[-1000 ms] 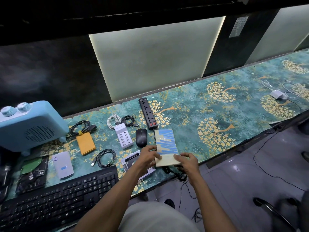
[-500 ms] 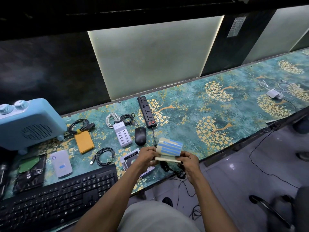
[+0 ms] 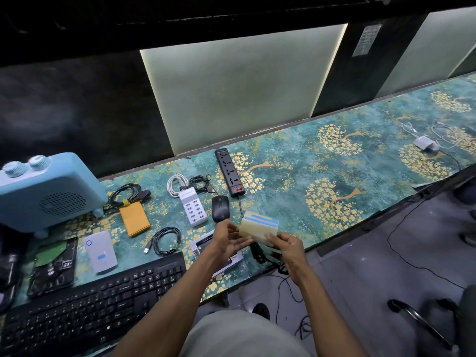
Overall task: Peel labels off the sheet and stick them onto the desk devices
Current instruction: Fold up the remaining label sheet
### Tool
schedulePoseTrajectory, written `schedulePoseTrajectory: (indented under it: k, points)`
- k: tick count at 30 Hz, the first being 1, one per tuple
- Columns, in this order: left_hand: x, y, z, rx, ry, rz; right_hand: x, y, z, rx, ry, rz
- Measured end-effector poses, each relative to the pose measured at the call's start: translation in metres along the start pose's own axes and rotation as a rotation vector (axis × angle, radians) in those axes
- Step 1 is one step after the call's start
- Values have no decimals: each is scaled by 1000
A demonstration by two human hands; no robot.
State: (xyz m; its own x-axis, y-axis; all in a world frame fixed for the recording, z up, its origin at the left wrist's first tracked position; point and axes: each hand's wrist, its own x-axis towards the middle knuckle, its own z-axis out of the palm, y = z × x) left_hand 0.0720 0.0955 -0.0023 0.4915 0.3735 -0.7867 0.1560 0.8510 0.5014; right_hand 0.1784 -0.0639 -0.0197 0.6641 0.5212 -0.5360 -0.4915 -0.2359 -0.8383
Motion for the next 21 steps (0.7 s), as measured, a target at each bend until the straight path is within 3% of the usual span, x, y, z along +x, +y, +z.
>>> schedulePoseTrajectory:
  k: [4, 8, 12, 16, 21]
  points:
    - [4, 9, -6, 412, -20, 12, -1, 2, 3, -5, 49, -26]
    - [8, 11, -6, 578, -3, 138, -6, -5, 6, 23, 3, 10]
    - [8, 11, -6, 508, -78, 145, -4, -5, 8, 41, 30, 34]
    - [4, 16, -3, 445, -41, 120, -2, -4, 4, 51, 118, -21]
    - [3, 23, -4, 419, -50, 106, -4, -10, 6, 26, 104, -21]
